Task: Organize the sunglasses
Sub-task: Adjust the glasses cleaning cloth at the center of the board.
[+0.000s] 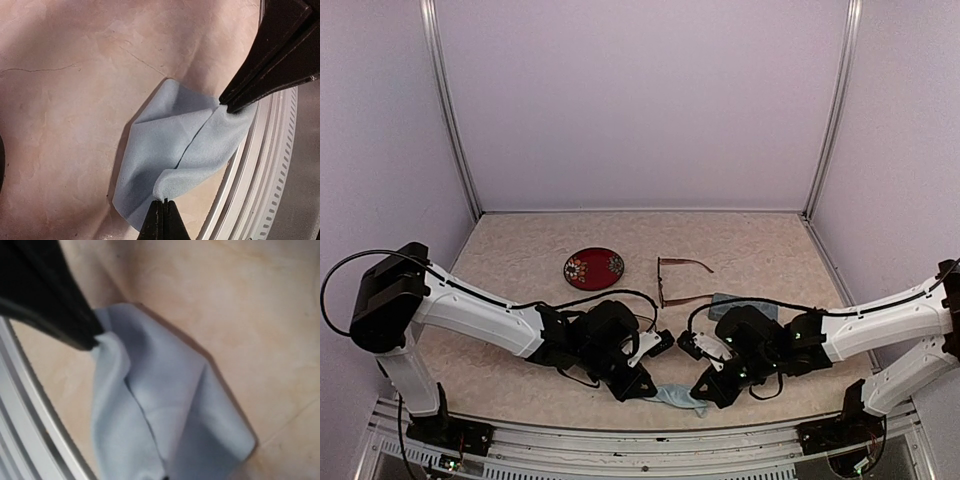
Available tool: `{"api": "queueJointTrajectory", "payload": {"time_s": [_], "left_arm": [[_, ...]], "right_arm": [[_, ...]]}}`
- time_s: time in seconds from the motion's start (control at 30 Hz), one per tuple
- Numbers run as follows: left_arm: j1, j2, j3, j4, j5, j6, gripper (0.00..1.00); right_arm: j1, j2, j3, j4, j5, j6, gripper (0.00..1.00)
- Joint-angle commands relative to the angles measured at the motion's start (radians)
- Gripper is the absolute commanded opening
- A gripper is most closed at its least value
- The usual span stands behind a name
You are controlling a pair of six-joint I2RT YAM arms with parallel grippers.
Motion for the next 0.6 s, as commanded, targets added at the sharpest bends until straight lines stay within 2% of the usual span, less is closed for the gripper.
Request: {"api": "queueJointTrajectory", "payload": {"time_s": [0.0,0.57], "left_arm": [[0.002,-0.017,0.024,0.014,0.018,-0.001,0.0],[-0.003,0.02,0.043,0.026,0.034,-0.003,0.0]], "right_arm": [[-0.023,-0.01,-0.022,-0.009,-0.002,-0.007,0.02],[-0.048,0.012,-0.069,0.05,-0.037,-0.007,0.05]]}}
